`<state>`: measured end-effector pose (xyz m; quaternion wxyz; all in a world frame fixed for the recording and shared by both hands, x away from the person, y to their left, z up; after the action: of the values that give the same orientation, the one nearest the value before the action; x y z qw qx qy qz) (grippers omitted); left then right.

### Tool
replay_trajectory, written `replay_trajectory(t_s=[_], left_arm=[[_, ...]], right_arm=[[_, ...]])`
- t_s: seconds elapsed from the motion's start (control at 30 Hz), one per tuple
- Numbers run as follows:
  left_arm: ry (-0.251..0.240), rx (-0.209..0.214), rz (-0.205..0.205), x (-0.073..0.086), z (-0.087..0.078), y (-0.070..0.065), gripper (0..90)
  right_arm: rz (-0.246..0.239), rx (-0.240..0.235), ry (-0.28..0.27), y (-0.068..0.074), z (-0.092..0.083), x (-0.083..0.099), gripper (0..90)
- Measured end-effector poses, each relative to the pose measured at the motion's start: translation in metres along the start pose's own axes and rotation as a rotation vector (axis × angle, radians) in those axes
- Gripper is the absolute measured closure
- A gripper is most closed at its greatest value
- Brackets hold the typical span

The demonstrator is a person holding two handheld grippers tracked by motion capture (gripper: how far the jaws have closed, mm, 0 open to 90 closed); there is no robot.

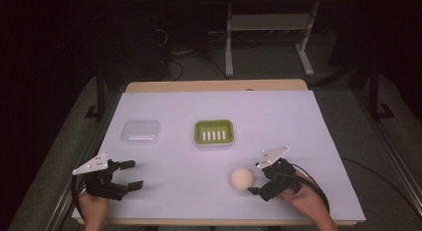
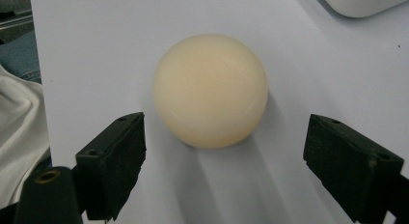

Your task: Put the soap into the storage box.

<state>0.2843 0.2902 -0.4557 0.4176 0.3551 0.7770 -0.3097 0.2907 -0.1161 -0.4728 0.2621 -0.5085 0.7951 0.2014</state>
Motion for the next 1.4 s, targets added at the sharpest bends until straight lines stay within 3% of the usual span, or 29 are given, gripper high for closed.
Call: replay_trajectory(t_s=[0.4, 0.57, 1.4], left_arm=[[0.001, 0.0, -0.001, 0.0, 0.0, 0.0, 13.1], [0.0, -0.002, 0.0, 0.0, 0.0, 0.0, 13.1], [0.0, 0.0, 0.001, 0.0, 0.0, 0.0, 13.1]], right_arm=[[-0.002, -0.03, 0.008, -0.001, 0.011, -0.013, 14.1], [-0.026, -0.041, 0.018, 0.0, 0.018, -0.018, 14.1], [-0.064, -0.067, 0.082, 0.0, 0.039, -0.023, 14.9]])
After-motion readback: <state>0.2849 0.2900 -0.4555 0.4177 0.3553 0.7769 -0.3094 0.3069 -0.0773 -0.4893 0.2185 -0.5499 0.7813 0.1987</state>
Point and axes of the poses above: each handheld gripper's, and its own axes: z roughly forward along the jaws, x roughly out of its underside, y roughly to its left, the point moved 7 cm from there along z, roughly forward along the jaws, and after that the axes turned 2 degrees about -x, right-handed, at the moved point
